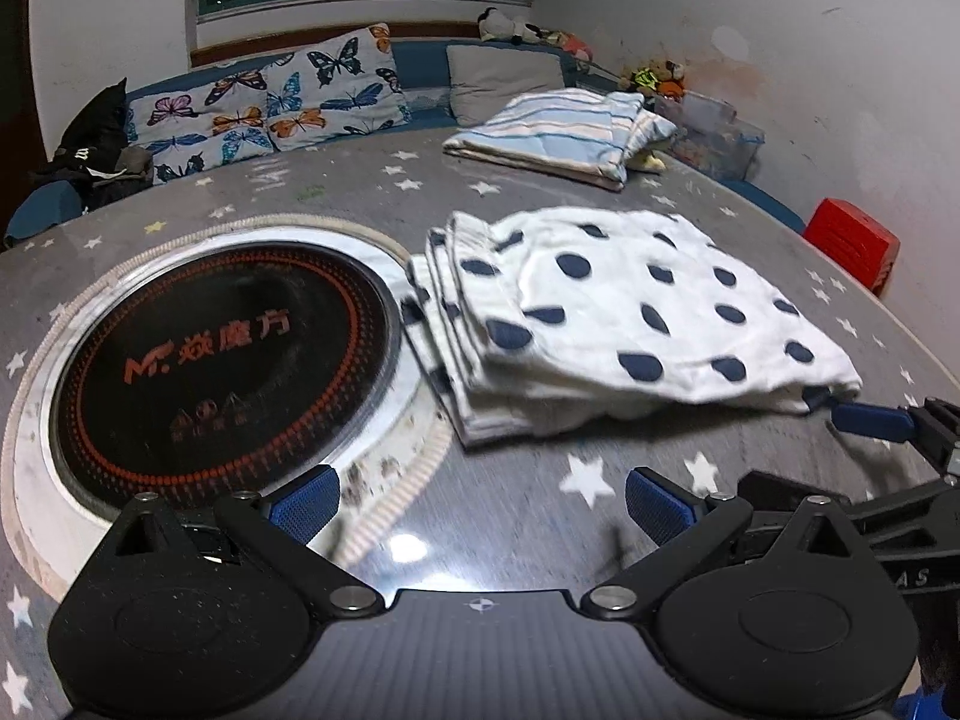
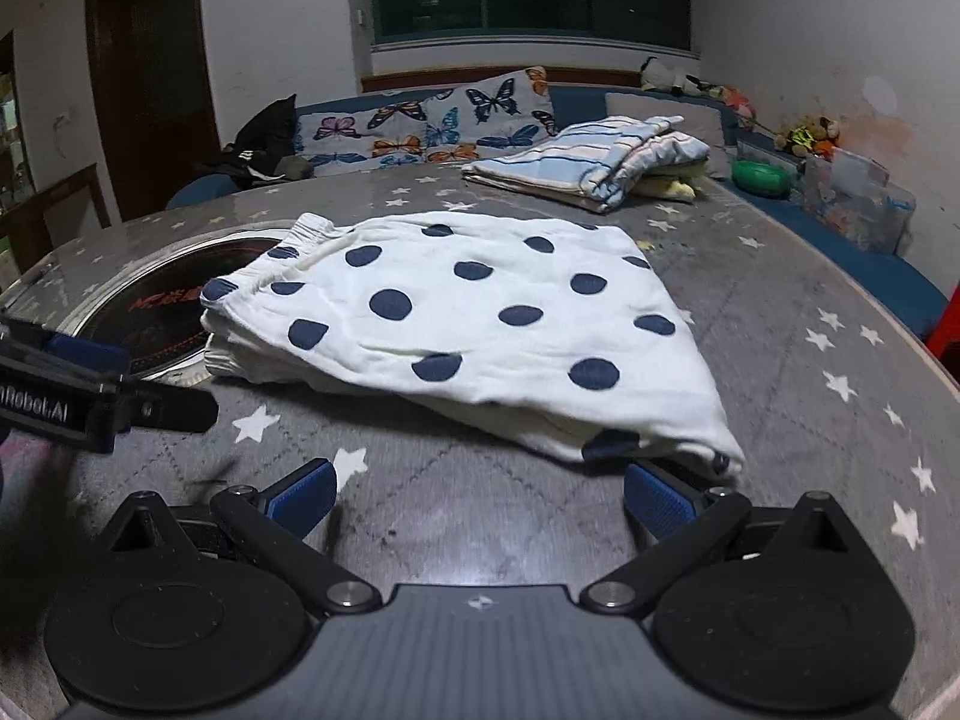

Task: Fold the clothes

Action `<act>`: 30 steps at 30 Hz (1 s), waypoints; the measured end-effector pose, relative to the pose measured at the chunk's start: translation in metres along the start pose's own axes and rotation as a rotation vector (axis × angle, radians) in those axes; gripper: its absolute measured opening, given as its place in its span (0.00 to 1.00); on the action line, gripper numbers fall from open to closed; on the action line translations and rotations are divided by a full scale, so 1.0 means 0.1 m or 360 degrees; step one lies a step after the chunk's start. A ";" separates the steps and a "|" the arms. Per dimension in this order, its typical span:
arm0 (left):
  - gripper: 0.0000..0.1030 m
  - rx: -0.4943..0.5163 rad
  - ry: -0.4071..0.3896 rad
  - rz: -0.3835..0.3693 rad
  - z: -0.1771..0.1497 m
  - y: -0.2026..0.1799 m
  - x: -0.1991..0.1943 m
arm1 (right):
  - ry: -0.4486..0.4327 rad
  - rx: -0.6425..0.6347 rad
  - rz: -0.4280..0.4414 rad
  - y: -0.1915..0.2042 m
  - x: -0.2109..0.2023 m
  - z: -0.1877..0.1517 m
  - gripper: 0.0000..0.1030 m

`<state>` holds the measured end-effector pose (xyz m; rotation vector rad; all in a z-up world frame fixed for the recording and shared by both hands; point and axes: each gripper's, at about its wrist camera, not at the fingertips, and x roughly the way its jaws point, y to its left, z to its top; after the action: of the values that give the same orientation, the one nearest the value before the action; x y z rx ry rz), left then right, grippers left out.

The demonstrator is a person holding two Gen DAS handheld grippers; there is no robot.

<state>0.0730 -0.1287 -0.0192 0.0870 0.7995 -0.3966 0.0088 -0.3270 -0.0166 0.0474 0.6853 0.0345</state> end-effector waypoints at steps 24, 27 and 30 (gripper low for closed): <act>1.00 0.0027 -0.0033 -0.0037 -0.25 -0.15 -0.21 | -0.0060 0.0073 -0.0050 0.06 -0.25 -0.14 1.00; 1.00 0.0028 -0.0035 -0.0040 -0.27 -0.16 -0.22 | -0.0056 0.0077 -0.0053 0.06 -0.26 -0.16 1.00; 1.00 0.0030 -0.0037 -0.0043 -0.29 -0.18 -0.24 | -0.0060 0.0080 -0.0045 0.08 -0.28 -0.18 1.00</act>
<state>0.0316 -0.1311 -0.0215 0.0889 0.7747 -0.4302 -0.0242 -0.3202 -0.0119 0.0864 0.6491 -0.0110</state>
